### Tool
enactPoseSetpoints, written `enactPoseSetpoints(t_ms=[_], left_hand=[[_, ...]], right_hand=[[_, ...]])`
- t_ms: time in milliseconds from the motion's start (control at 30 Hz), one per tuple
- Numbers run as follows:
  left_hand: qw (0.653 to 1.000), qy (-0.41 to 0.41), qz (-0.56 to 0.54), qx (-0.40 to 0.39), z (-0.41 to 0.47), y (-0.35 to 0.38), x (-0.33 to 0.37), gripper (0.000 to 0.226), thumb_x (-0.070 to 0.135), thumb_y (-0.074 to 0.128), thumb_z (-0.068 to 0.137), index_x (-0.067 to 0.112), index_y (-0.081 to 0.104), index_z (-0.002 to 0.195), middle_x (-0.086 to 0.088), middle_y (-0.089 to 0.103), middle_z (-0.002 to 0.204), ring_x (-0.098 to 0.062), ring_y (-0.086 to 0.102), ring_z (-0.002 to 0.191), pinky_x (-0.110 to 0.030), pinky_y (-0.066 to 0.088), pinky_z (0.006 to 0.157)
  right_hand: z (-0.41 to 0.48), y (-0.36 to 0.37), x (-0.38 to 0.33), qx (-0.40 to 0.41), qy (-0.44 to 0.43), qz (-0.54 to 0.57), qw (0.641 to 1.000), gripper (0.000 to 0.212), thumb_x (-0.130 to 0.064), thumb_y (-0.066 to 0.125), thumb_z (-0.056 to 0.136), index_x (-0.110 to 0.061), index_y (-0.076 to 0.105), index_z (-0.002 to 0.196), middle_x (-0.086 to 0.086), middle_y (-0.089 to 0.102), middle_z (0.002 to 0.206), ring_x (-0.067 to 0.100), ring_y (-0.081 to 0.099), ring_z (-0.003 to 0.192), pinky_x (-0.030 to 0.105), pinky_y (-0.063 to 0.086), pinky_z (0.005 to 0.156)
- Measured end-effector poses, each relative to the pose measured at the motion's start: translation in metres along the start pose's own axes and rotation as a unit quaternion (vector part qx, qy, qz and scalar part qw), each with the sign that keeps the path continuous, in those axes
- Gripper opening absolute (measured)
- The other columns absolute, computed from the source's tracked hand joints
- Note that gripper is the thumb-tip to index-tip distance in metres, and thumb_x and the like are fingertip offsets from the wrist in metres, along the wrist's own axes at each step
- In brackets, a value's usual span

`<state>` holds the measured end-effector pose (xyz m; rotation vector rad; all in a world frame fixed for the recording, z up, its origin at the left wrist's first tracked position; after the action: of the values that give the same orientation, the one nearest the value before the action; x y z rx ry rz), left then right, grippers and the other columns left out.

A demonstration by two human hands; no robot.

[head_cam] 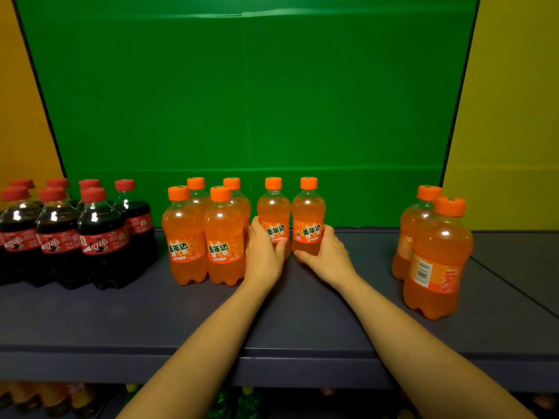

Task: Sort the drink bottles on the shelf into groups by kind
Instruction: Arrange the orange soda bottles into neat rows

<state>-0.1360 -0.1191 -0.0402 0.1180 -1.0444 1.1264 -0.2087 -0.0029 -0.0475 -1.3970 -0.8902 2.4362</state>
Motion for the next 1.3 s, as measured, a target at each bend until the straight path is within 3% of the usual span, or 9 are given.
enactPoseSetpoints(t_ms=[367,633,733,800,867,933,1000,1100,1300], left_hand=[[1.000,0.015,0.016,0.002,-0.007,-0.003,0.006,0.059,0.010,0.058,0.087,0.004,0.027,0.138,-0.015,0.042,0.133,-0.027,0.041,0.126,-0.034,0.032,0.103],[0.997,0.062,0.038,0.012,-0.023,-0.016,0.023,0.054,0.008,0.058,0.087,-0.002,0.032,0.134,-0.021,0.040,0.132,-0.030,0.037,0.126,-0.026,0.026,0.102],[0.993,0.104,0.042,0.027,-0.033,-0.025,0.036,0.047,0.007,0.057,0.087,-0.004,0.038,0.129,-0.021,0.042,0.129,-0.030,0.039,0.124,-0.024,0.026,0.102],[0.988,0.147,0.020,0.030,-0.042,-0.027,0.047,0.035,0.008,0.058,0.086,0.000,0.048,0.119,-0.016,0.048,0.119,-0.026,0.045,0.114,-0.022,0.030,0.097],[0.986,0.166,-0.015,-0.007,-0.050,-0.021,0.058,0.023,0.009,0.059,0.086,0.004,0.054,0.108,-0.007,0.052,0.107,-0.022,0.052,0.102,-0.028,0.040,0.090],[0.983,0.171,-0.035,-0.062,-0.058,-0.008,0.069,0.019,0.009,0.061,0.085,0.007,0.055,0.103,-0.004,0.054,0.101,-0.021,0.054,0.092,-0.035,0.046,0.084],[0.978,0.180,-0.037,-0.103,-0.066,0.008,0.079,0.021,0.011,0.062,0.084,0.007,0.054,0.104,-0.004,0.052,0.099,-0.020,0.051,0.087,-0.032,0.045,0.081],[0.976,0.160,-0.029,-0.148,-0.071,0.032,0.091,0.031,0.016,0.062,0.085,0.007,0.050,0.113,-0.002,0.049,0.107,-0.012,0.045,0.092,-0.024,0.038,0.082],[0.966,0.068,-0.064,-0.241,-0.072,0.079,0.106,0.046,0.015,0.057,0.089,0.006,0.037,0.129,-0.010,0.044,0.135,-0.022,0.046,0.120,-0.034,0.039,0.102]], right_hand=[[-0.008,-0.010,-0.004,0.020,0.009,0.004,1.000,0.075,-0.045,0.063,0.082,-0.008,0.030,0.138,0.011,0.043,0.140,0.028,0.040,0.129,0.040,0.037,0.102],[-0.060,-0.058,-0.027,0.016,-0.050,0.027,0.998,0.060,-0.026,0.057,0.089,-0.011,0.030,0.140,0.008,0.037,0.146,0.021,0.037,0.133,0.039,0.033,0.109],[-0.097,-0.084,-0.027,0.020,-0.101,0.022,0.994,0.049,-0.021,0.056,0.090,-0.017,0.037,0.135,-0.005,0.044,0.133,0.008,0.044,0.121,0.017,0.039,0.098],[-0.119,-0.102,-0.023,0.049,-0.135,0.043,0.989,0.037,-0.016,0.060,0.087,-0.027,0.046,0.119,-0.010,0.051,0.120,0.004,0.049,0.105,0.007,0.041,0.077],[-0.135,-0.120,-0.011,0.130,-0.138,0.062,0.980,0.035,-0.012,0.067,0.081,-0.033,0.046,0.099,-0.009,0.055,0.103,0.007,0.052,0.090,0.009,0.040,0.069],[-0.142,-0.137,0.008,0.243,-0.100,0.051,0.964,0.042,-0.010,0.074,0.073,-0.027,0.042,0.096,-0.003,0.050,0.097,0.013,0.050,0.088,0.017,0.039,0.074],[-0.139,-0.147,0.026,0.285,-0.047,0.043,0.956,0.058,-0.011,0.079,0.067,-0.019,0.039,0.109,0.001,0.045,0.109,0.019,0.048,0.102,0.028,0.040,0.086],[-0.124,-0.143,0.045,0.166,0.039,0.104,0.980,0.082,-0.012,0.082,0.064,-0.013,0.031,0.128,0.004,0.044,0.125,0.017,0.048,0.110,0.033,0.041,0.097],[-0.117,-0.144,0.060,0.090,0.077,0.096,0.988,0.075,-0.025,0.078,0.071,-0.015,0.036,0.131,0.004,0.055,0.126,0.018,0.054,0.111,0.032,0.043,0.096]])
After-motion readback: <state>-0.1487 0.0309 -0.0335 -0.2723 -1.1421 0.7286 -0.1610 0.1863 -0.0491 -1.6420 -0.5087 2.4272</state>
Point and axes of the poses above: each hand's wrist, its own z-axis towards the middle knuckle, its own y-axis out of the palm, x = y × z, the point moved 3 cm from there along z, towards the middle knuckle
